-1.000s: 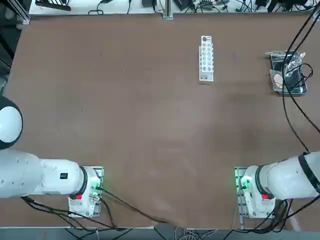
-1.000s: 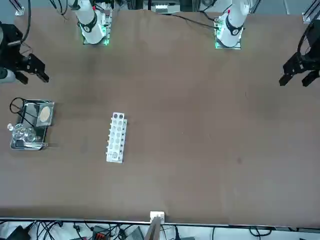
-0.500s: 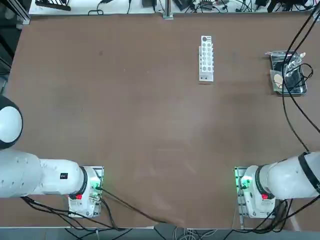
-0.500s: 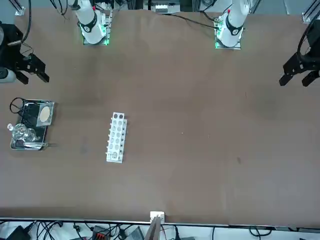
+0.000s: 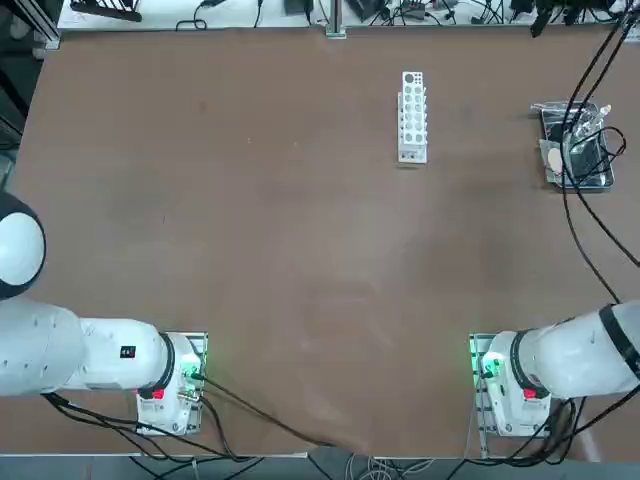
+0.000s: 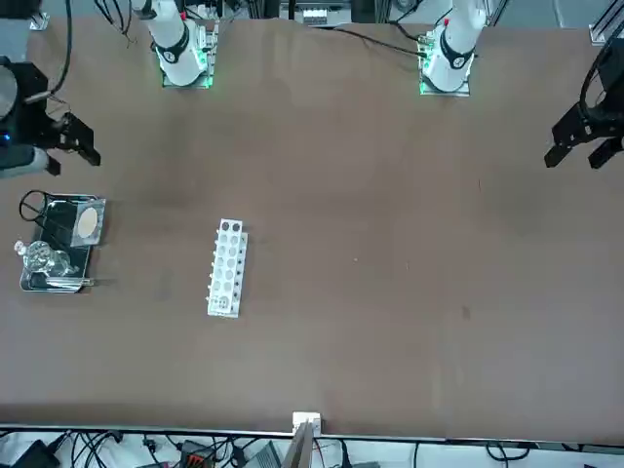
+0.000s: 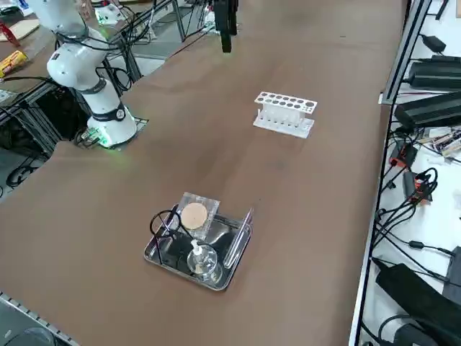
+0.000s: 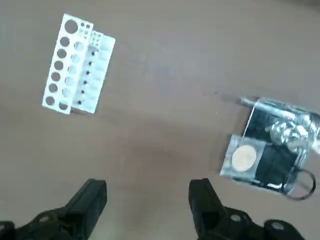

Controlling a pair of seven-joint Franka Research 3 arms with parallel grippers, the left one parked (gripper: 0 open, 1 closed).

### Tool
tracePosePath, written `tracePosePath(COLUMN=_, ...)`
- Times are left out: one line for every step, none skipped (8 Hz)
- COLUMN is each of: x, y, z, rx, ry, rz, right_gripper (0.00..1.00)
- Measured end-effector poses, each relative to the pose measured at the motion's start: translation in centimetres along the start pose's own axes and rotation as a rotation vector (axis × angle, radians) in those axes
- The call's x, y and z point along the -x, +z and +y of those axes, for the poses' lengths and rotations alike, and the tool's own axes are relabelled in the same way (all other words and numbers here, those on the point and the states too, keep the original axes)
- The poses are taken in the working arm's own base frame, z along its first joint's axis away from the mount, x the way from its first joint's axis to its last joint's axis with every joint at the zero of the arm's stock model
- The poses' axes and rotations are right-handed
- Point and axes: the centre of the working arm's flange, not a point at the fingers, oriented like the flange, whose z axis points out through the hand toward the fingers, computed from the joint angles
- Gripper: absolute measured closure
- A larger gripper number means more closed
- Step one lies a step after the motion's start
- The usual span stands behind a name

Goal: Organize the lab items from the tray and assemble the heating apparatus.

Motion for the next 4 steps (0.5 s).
tracePosePath(x=-0.8, y=1.8, z=0.9, rx=0.008, ry=-0.086, rz=0.011, right_gripper=0.00)
tracePosePath(x=-1.4, y=4.0, z=2.1, rx=0.020, ry=-0.185, rz=0.026, right_gripper=0.00)
tracePosePath(x=-1.8, y=6.5, z=3.5, rx=0.034, ry=-0.285, rz=0.041, right_gripper=0.00)
tracePosePath(x=-1.9, y=9.1, z=5.1, rx=0.045, ry=-0.375, rz=0.045, right_gripper=0.00)
